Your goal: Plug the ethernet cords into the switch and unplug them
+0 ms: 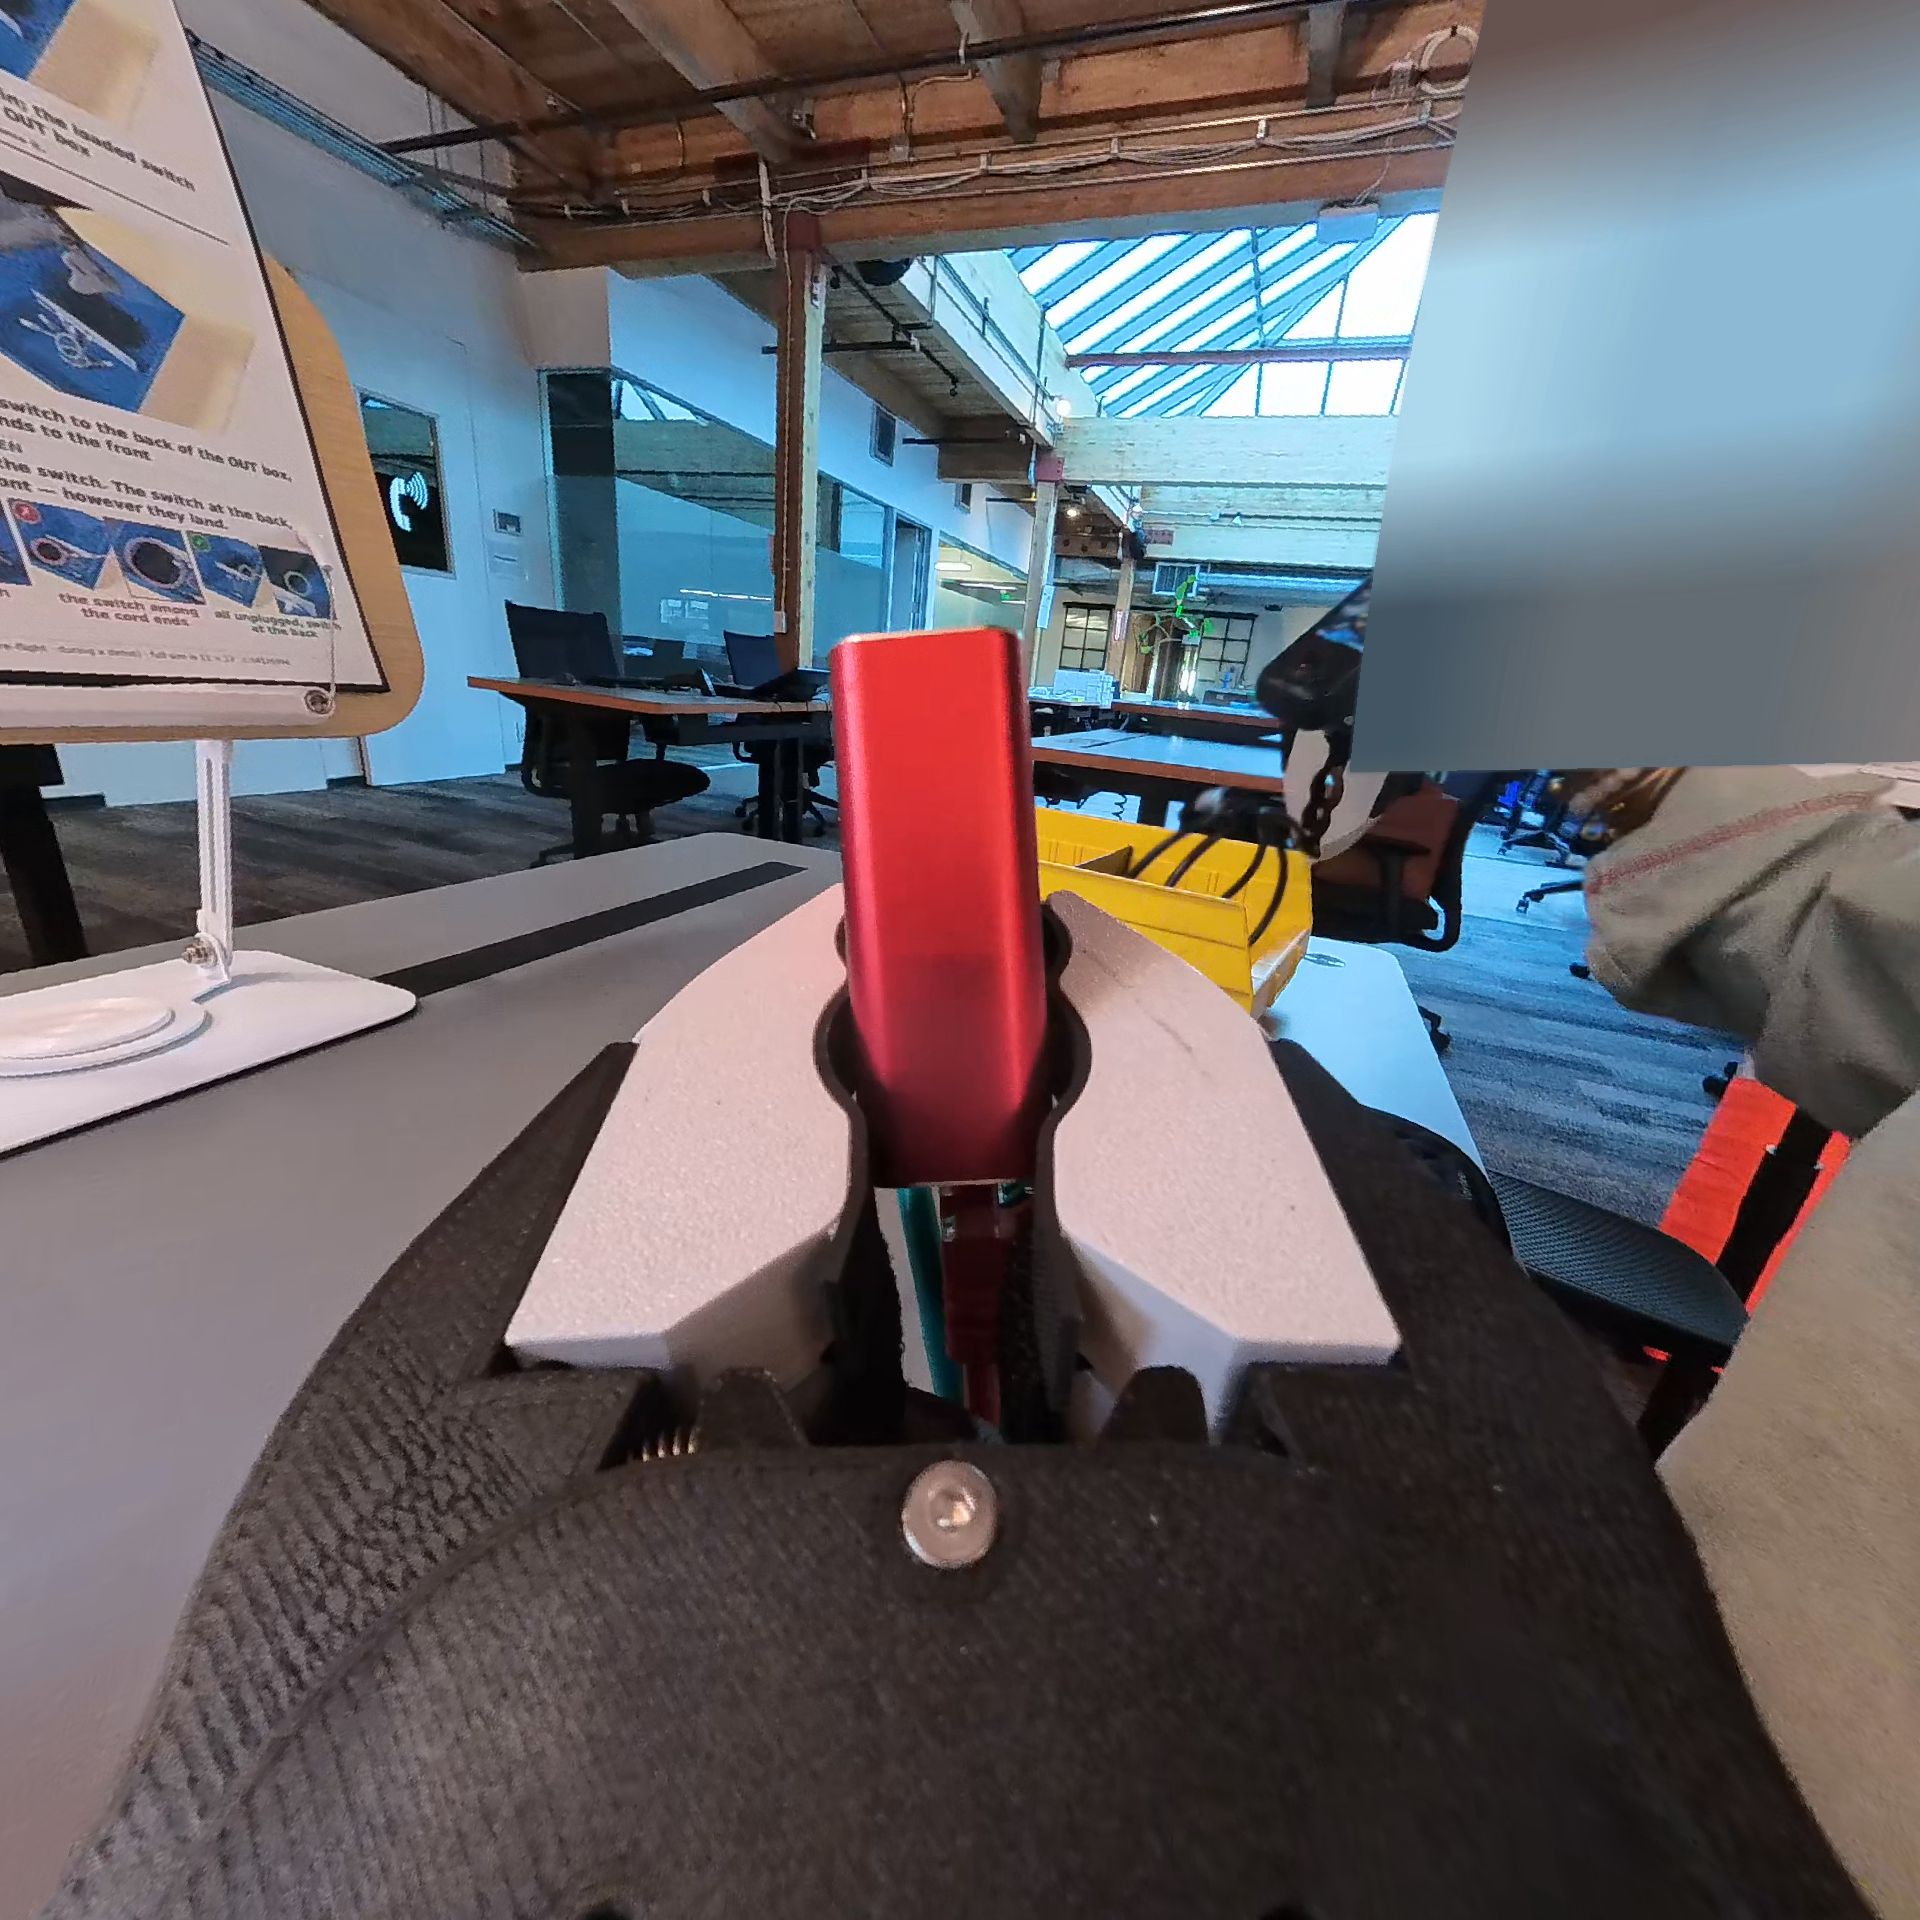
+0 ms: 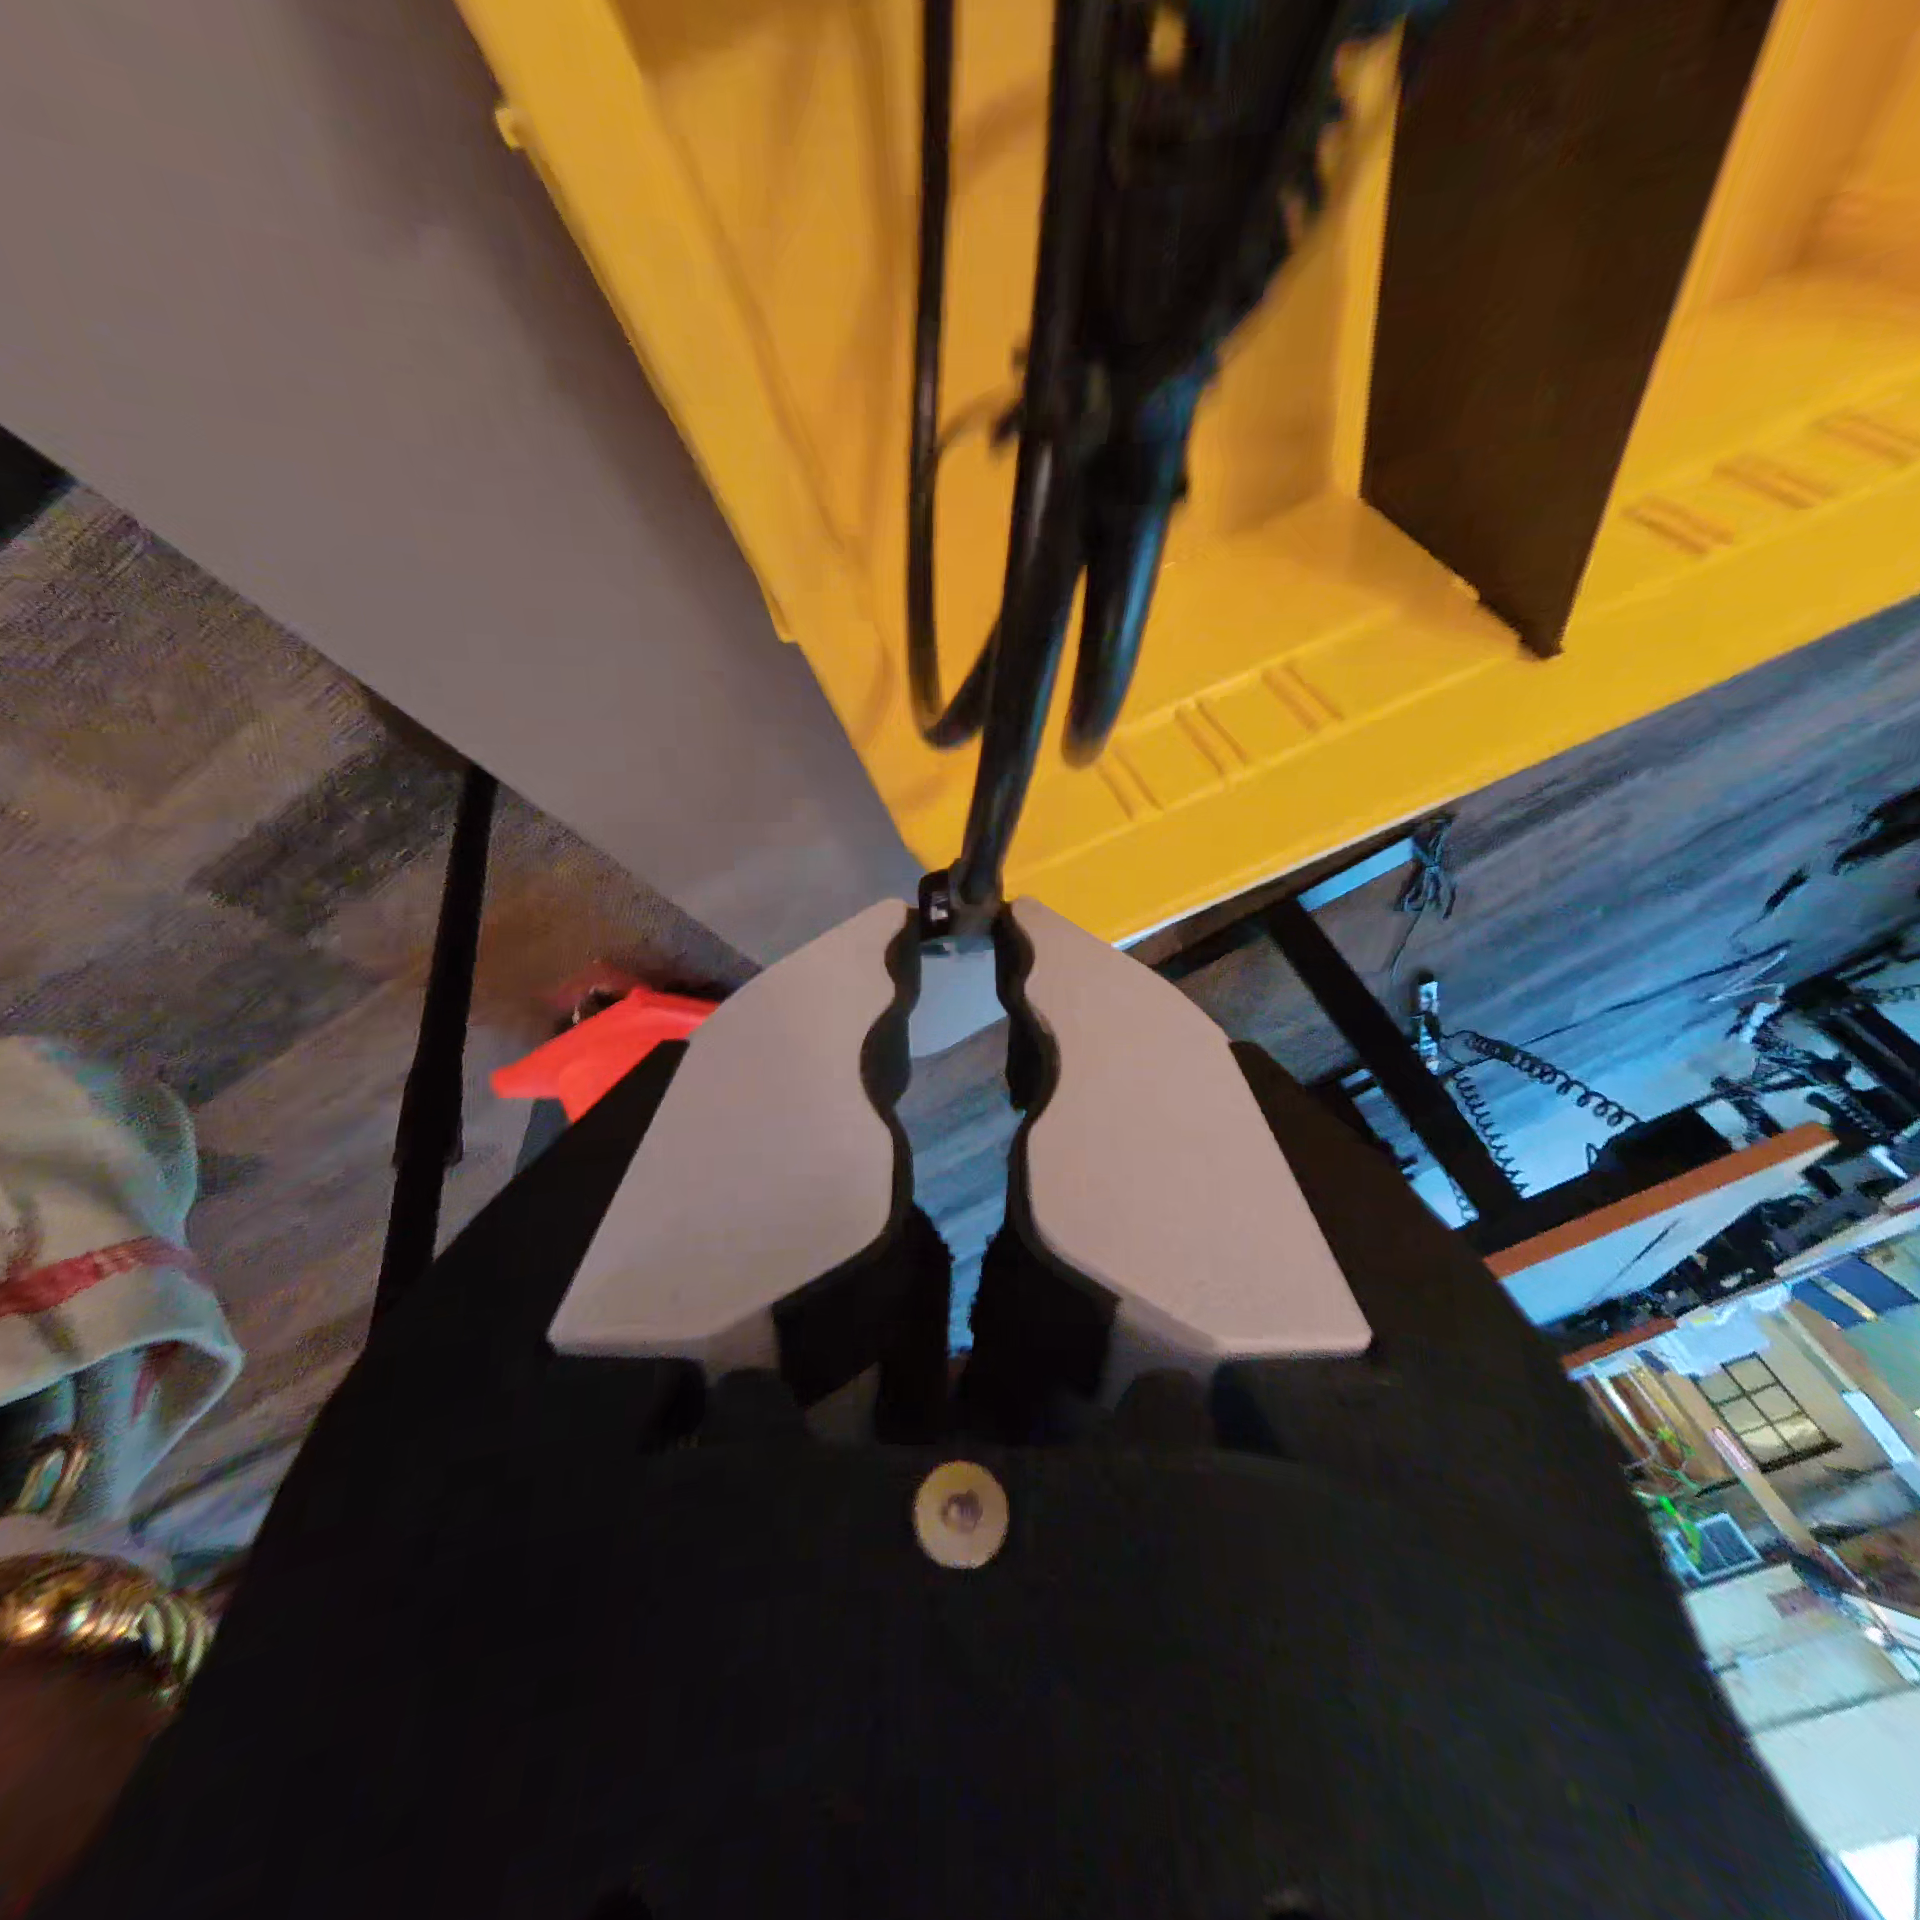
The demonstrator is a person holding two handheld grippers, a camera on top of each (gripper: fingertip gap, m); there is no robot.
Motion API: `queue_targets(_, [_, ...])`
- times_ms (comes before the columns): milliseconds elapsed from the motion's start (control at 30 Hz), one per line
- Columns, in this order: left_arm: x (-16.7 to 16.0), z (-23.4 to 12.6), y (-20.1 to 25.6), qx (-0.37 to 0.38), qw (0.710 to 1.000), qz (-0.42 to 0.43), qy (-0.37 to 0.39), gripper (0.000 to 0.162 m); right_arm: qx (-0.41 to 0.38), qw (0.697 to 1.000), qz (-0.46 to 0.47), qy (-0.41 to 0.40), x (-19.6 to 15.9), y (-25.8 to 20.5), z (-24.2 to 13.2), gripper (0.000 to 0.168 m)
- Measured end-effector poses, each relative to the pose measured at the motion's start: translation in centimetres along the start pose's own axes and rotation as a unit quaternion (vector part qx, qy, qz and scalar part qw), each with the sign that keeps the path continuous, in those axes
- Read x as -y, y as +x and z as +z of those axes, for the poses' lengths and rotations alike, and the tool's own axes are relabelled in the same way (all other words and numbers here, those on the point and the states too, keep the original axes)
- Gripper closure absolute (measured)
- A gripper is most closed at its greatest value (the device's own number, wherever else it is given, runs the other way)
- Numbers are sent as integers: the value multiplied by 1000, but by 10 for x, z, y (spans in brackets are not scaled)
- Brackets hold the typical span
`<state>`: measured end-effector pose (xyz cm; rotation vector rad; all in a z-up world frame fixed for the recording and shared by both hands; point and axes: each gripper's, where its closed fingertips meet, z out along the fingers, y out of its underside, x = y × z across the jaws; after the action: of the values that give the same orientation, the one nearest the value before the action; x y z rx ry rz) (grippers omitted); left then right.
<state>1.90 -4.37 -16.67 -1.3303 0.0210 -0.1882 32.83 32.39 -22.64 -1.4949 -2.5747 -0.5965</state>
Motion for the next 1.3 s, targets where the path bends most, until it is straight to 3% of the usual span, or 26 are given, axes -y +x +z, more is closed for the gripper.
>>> queue_targets(100, [0, 0, 0, -2, 1000, -1, -1, 133, 40, 999, -5, -8, 2, 0, 6, 155])
queue_targets(233, [0, 0, 0, -4, 1000, -2, 0, 133, -42, 999, 13, -19, -1, 35, 9, 148])
queue_targets(400, [0, -1, 0, -4, 1000, -5, -1, 133, -91, 989, 59, 96, 25, 59, 4, 107])
queue_targets(467, [0, -1, -1, -3, 1000, -5, 0, 133, -97, 979, 64, 166, 43, 62, -1, 102])
queue_targets(600, [0, -1, 0, -3, 1000, -5, -1, 133, -156, 951, 36, 265, 74, 64, -7, 120])
queue_targets(667, [0, -1, -1, -2, 1000, -6, 0, 133, -210, 943, 13, 257, 76, 67, -4, 150])
queue_targets(700, [0, -1, -1, -2, 1000, -7, 1, 133, -234, 940, 1, 248, 76, 68, -3, 154])
queue_targets(800, [0, -1, -1, -3, 1000, -9, 1, 133, -213, 939, -18, 269, 83, 57, -12, 155])
queue_targets(900, [-1, 0, 0, -4, 1000, -8, 0, 133, -122, 949, -41, 289, 84, 38, -23, 155])
queue_targets(1033, [-1, 0, 0, -4, 1000, -10, 0, 133, -58, 962, -62, 258, 85, 39, -18, 155])
queue_targets(1167, [-1, -1, -1, -2, 1000, -10, 1, 133, -88, 976, -50, 194, 89, 69, 11, 155])
queue_targets(1300, [-1, -1, -2, -1, 1000, -12, 1, 133, -102, 972, -36, 207, 112, 83, 26, 145])
